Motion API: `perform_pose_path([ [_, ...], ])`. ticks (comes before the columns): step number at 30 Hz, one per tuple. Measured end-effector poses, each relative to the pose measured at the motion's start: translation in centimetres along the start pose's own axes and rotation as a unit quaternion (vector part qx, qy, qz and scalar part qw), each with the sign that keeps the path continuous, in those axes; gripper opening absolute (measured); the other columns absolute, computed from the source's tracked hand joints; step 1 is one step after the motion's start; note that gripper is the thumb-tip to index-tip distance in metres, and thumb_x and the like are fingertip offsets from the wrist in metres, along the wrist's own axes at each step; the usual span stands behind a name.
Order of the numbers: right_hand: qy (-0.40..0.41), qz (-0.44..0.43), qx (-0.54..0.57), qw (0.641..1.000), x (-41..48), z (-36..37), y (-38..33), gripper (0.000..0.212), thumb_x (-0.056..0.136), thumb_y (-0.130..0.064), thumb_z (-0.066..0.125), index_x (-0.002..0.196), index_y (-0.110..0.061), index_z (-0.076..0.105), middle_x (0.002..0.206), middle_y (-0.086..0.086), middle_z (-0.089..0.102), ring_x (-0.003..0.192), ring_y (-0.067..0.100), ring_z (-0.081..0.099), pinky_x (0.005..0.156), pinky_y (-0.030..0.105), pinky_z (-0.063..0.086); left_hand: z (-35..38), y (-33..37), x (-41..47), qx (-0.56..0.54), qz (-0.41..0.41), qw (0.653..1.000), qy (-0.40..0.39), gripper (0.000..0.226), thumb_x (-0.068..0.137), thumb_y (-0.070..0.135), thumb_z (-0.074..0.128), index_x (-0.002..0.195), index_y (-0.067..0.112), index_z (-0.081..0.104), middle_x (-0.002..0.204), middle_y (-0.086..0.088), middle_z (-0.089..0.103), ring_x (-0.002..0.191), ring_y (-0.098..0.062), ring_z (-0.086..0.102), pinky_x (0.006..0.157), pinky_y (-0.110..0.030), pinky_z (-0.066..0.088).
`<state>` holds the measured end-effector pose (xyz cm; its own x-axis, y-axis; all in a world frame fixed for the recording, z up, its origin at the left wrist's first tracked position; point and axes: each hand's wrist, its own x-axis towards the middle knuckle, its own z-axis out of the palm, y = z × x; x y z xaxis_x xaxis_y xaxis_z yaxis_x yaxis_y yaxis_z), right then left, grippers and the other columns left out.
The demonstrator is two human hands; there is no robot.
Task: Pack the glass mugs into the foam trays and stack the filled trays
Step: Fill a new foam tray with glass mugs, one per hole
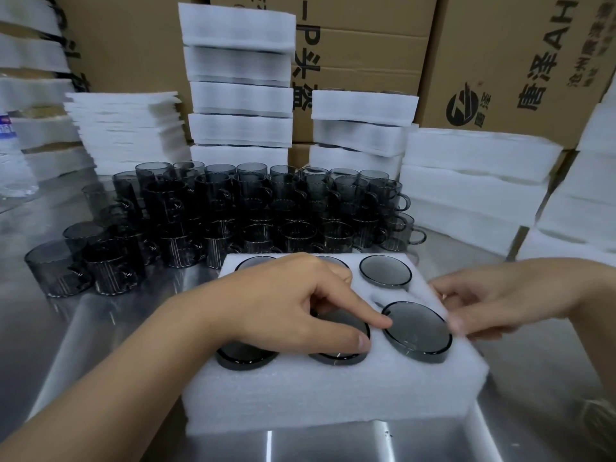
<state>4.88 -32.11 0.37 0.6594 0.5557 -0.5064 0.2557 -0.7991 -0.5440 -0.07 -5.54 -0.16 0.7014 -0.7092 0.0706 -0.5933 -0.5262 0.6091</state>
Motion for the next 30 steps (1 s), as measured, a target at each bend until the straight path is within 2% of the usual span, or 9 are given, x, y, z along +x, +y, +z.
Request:
perform_pose_path([
  [2, -0.040, -0.008, 0.011, 0.999, 0.0, 0.5, 0.5, 0.110, 0.049, -0.084, 0.066, 0.109, 0.006, 0.052, 0.063, -0.007, 0.058, 0.052, 0.004, 0.045, 0.046, 0.019, 0.029, 0.0, 0.0, 0.0, -0.001, 0.001, 1.000, -0.002, 0.031, 0.076, 0.043, 0.064, 0.106, 0.049, 0.068, 0.072, 0.009, 0.042, 0.071, -0.015, 0.049, 0.066, -0.032, 0.041],
  [7, -0.079, -0.035, 0.038, 0.996, 0.2, 1.3, 0.6, 0.076, 0.053, -0.082, 0.066, 0.076, -0.011, 0.052, 0.047, -0.009, 0.049, 0.042, 0.005, 0.035, 0.043, 0.021, 0.021, 0.1, -0.1, 0.1, -0.007, 0.007, 1.000, 0.005, 0.030, 0.077, 0.041, 0.065, 0.106, 0.047, 0.069, 0.071, 0.009, 0.043, 0.070, -0.016, 0.048, 0.067, -0.036, 0.042],
  [12, -0.061, -0.062, 0.074, 0.993, 0.1, 1.5, 0.9, 0.075, 0.056, -0.083, 0.064, 0.074, -0.012, 0.053, 0.044, -0.008, 0.048, 0.038, 0.004, 0.034, 0.041, 0.017, 0.023, 0.2, -0.3, 0.2, -0.011, 0.009, 1.000, 0.006, 0.029, 0.076, 0.042, 0.065, 0.105, 0.048, 0.069, 0.071, 0.008, 0.043, 0.069, -0.016, 0.049, 0.068, -0.042, 0.044],
  [16, -0.029, -0.074, 0.079, 0.994, 0.2, 1.9, 1.0, 0.062, 0.056, -0.087, 0.059, 0.057, -0.025, 0.059, 0.041, -0.008, 0.047, 0.036, 0.005, 0.033, 0.042, 0.015, 0.025, 0.3, -0.3, 0.2, -0.011, 0.012, 1.000, 0.011, 0.029, 0.076, 0.042, 0.065, 0.104, 0.047, 0.070, 0.070, 0.008, 0.042, 0.068, -0.015, 0.048, 0.066, -0.038, 0.043],
  [20, -0.017, -0.065, 0.084, 0.994, 0.4, 2.2, 0.9, 0.060, 0.059, -0.079, 0.064, 0.054, -0.022, 0.050, 0.042, -0.001, 0.040, 0.038, 0.009, 0.030, 0.043, 0.015, 0.025, 0.3, -0.3, 0.1, -0.011, 0.013, 1.000, 0.012, 0.029, 0.075, 0.042, 0.066, 0.104, 0.046, 0.070, 0.071, 0.005, 0.043, 0.068, -0.017, 0.048, 0.066, -0.038, 0.044],
  [24, -0.030, -0.057, 0.099, 0.993, 0.4, 2.3, 0.8, 0.043, 0.067, -0.062, 0.064, 0.051, -0.023, 0.053, 0.042, -0.003, 0.032, 0.038, 0.008, 0.024, 0.041, 0.017, 0.020, 0.2, 0.0, 0.1, -0.001, 0.011, 1.000, 0.000, 0.035, 0.072, 0.055, 0.061, 0.106, 0.049, 0.068, 0.070, 0.003, 0.045, 0.067, -0.019, 0.048, 0.068, -0.045, 0.043],
  [30, -0.042, -0.058, 0.112, 0.991, 0.3, 2.2, 0.5, 0.037, 0.070, -0.057, 0.063, 0.054, -0.025, 0.057, 0.045, -0.001, 0.026, 0.039, 0.009, 0.020, 0.040, 0.017, 0.016, 0.2, 0.0, 0.1, 0.011, 0.009, 1.000, -0.009, 0.036, 0.071, 0.057, 0.058, 0.106, 0.050, 0.067, 0.066, 0.008, 0.042, 0.065, -0.019, 0.047, 0.070, -0.047, 0.043],
])
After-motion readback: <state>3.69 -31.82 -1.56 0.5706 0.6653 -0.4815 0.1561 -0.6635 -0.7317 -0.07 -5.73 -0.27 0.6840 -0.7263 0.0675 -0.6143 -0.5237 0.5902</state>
